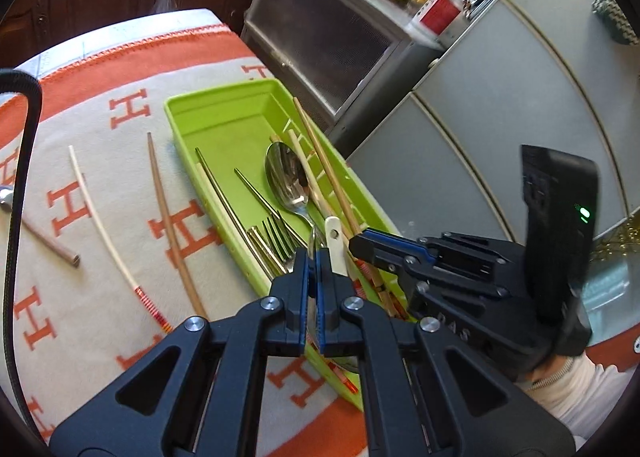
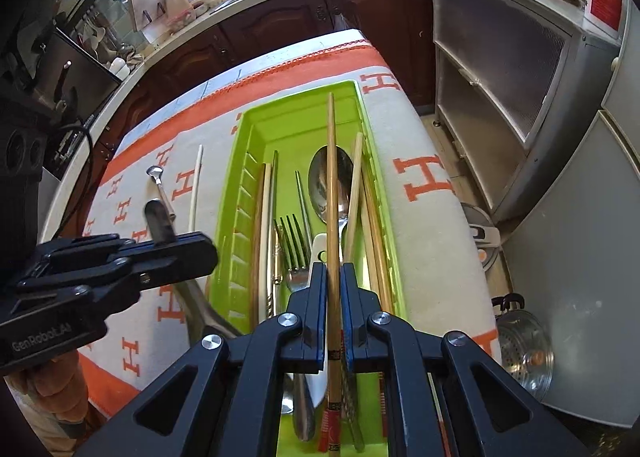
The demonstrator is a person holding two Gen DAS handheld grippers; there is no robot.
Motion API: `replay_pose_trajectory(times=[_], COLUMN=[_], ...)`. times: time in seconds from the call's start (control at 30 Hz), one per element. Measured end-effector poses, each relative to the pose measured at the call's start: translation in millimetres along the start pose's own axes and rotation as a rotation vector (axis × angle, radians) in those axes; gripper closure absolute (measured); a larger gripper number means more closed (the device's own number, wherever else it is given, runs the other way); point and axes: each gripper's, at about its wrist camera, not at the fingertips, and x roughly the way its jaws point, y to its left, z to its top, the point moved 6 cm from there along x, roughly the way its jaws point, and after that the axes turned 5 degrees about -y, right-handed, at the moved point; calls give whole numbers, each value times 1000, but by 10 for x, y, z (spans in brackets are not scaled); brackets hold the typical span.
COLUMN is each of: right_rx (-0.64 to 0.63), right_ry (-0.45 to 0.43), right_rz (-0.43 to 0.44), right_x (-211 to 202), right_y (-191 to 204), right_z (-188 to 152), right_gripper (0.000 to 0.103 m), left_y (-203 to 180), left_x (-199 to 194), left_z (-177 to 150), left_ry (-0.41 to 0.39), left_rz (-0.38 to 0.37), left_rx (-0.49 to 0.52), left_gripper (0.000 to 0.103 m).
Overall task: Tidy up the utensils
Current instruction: 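Carry the chopstick and spoon into the green tray and open both tools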
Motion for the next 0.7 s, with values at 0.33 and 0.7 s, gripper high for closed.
replay_pose_trajectory(times=[0.33,0.7], right_rx=[-29,-31], right_ry=[-33,-64], right_rz=[-27,31], right_x=[70,-175], right_y=[82,260], right_z=[58,48], right_gripper=[71,71], left_y=[182,260], left_x=[195,-166], left_z=[38,217], left_ry=[24,-92], left_rz=[51,95], left_rx=[-48,-94], left_gripper=[100,51])
